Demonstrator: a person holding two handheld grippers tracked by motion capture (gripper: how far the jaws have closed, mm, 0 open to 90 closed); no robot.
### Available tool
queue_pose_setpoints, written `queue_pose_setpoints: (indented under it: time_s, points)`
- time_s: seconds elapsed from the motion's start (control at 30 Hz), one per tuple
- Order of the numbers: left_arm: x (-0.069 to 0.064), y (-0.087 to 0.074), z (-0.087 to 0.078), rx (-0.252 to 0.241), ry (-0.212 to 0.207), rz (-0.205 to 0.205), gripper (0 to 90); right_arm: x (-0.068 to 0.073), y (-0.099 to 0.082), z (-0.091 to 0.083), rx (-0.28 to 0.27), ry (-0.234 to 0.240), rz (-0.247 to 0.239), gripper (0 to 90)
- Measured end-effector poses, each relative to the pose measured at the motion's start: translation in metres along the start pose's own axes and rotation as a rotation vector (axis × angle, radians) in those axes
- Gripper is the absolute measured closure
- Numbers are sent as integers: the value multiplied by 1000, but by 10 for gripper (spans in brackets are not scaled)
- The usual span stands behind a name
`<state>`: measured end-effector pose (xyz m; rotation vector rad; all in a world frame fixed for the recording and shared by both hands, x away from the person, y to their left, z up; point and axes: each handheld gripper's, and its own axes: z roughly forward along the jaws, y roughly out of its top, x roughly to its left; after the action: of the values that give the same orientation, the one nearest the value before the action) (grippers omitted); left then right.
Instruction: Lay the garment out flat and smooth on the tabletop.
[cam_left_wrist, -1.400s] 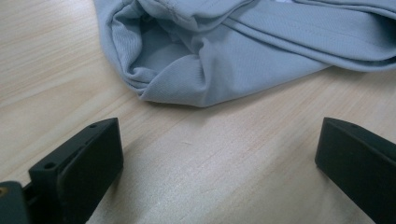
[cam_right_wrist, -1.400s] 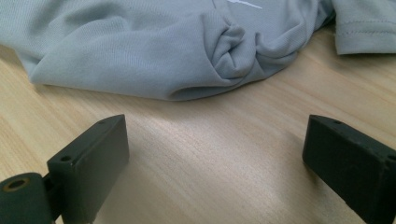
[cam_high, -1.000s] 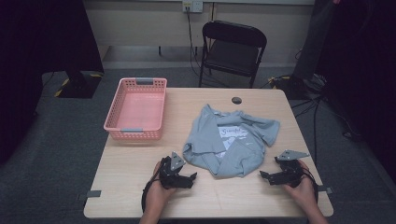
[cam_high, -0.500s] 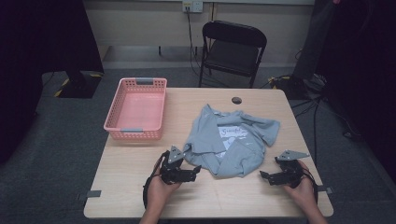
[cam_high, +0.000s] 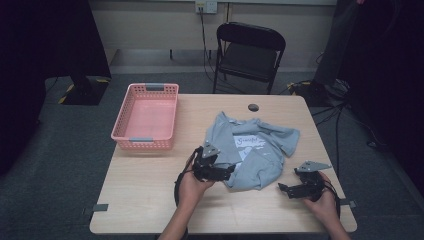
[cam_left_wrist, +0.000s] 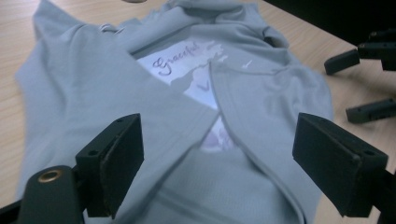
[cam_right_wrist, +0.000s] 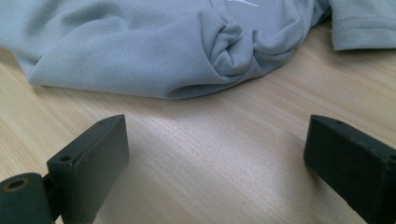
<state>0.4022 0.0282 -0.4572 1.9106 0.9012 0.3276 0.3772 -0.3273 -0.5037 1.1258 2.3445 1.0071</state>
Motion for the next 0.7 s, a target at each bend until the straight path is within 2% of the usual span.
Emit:
queue_pose_setpoints:
  time_s: [0.13, 0.23, 0.3, 0.37, 0.4, 0.47, 0.53, 0.6, 0.67, 0.7]
  points:
    - [-1, 8, 20, 25, 10, 7, 168, 0, 0, 0, 0, 1, 0, 55]
    - [-2, 11, 33, 42, 10, 7, 221, 0, 0, 0, 0, 1, 0, 55]
    - [-2, 12, 42, 67, 19, 33, 230, 0, 0, 0, 0, 1, 0, 55]
    - [-4, 13, 51, 107, 29, 62, 274, 0, 0, 0, 0, 1, 0, 55]
    - [-5, 13, 54, 114, 32, 57, 287, 0, 0, 0, 0, 1, 0, 55]
    - [-5, 14, 61, 145, 48, 82, 333, 0, 0, 0, 0, 1, 1, 55]
    - [-6, 13, 66, 156, 36, 82, 407, 0, 1, 1, 0, 0, 1, 55]
    - [-8, 13, 72, 185, 57, 116, 439, 0, 1, 1, 0, 0, 1, 55]
    - [-10, 13, 77, 205, 65, 124, 509, 0, 1, 1, 0, 0, 2, 55]
    - [-10, 13, 79, 214, 72, 128, 512, 0, 1, 1, 0, 0, 1, 55]
